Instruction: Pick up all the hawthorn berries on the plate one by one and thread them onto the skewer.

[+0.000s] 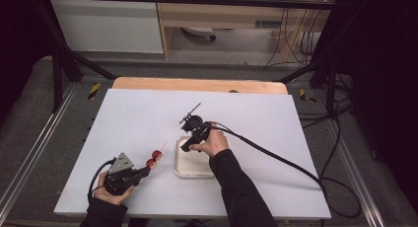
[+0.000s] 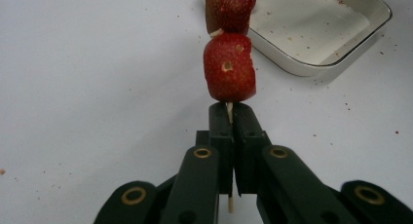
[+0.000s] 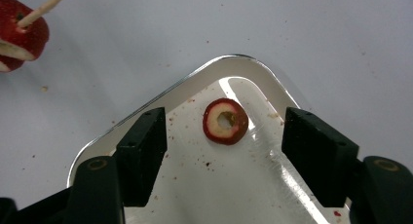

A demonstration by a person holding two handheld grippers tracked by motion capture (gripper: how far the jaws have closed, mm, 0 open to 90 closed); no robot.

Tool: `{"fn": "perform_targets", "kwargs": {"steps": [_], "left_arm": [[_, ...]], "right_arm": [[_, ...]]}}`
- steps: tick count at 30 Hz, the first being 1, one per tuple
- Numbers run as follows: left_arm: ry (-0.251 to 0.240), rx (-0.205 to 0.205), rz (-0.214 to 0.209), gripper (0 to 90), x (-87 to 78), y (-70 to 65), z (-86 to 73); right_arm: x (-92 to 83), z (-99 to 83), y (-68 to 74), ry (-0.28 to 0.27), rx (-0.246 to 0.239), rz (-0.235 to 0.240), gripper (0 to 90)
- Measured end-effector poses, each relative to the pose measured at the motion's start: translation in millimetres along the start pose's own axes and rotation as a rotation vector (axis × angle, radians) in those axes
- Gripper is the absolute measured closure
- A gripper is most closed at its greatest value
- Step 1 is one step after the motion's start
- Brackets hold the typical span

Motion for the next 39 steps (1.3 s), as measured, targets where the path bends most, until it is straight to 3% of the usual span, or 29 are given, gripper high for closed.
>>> {"fn": "perform_targets", "kwargs": {"steps": [7,24,39], "left_arm": [[0.003,-0.001,0.003,87.6,0.5,1.0,-0.3],[0.005,0.003,0.003,87.6,0.9,0.2,-0.2],[0.007,0.005,0.005,87.6,1.3,-0.1,-0.1]], "right_arm": [[13.4,4.6,-7.4,0.074,0.019,0.006,43.0],[22.8,6.2,-14.3,0.089,0.055,0.056,61.5],[20.8,6.7,-13.7,0.099,0.098,0.055,62.5]]}}
Point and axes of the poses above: each handheld gripper's, and its own axes: x roughly forward along the jaws, z roughly out of its top, y roughly to its left, the point moved 3 cm from there along x, roughly forward along the jaws, and after that the axes turned 10 degrees about z, right-handed, at the moved point
